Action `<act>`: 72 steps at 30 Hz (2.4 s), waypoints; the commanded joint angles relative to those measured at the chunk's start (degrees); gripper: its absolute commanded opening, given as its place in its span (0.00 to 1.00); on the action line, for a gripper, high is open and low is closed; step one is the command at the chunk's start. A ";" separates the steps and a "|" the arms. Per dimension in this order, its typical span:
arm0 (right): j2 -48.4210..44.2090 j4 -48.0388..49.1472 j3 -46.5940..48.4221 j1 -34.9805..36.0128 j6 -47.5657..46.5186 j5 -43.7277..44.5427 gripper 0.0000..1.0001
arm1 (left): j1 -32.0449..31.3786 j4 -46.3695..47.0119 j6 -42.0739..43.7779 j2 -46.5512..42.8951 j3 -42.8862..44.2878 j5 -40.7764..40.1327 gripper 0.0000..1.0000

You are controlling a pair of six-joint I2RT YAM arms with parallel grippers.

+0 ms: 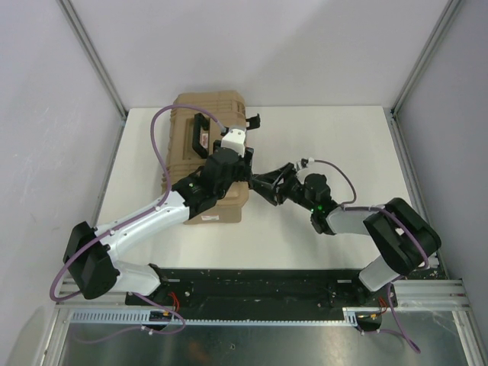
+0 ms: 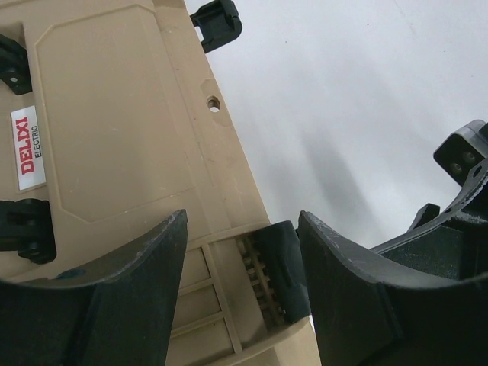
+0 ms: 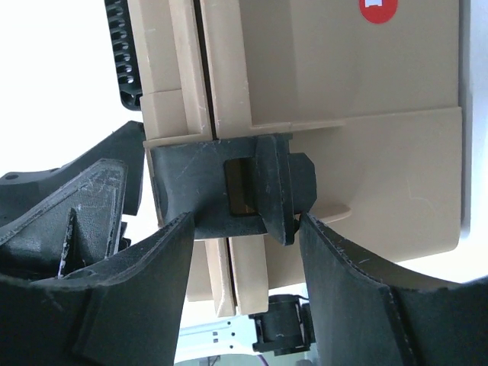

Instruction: Pack the tool kit

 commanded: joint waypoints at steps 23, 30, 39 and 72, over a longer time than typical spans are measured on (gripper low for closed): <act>-6.78 -23.88 14.41 4.36 -15.46 -0.87 0.70 | -0.27 -20.21 -4.43 5.63 -5.35 6.26 0.63; -6.57 -29.29 14.42 3.75 -14.46 -1.00 0.75 | -0.34 -20.19 -4.10 5.86 -5.14 5.81 0.63; -5.11 -33.64 14.42 3.30 -14.43 -2.44 0.80 | -0.26 -20.17 -4.31 6.23 -4.74 5.18 0.65; -15.15 -33.69 12.08 2.11 -28.16 4.59 0.66 | 6.49 -23.13 -8.81 -3.27 4.05 8.85 0.72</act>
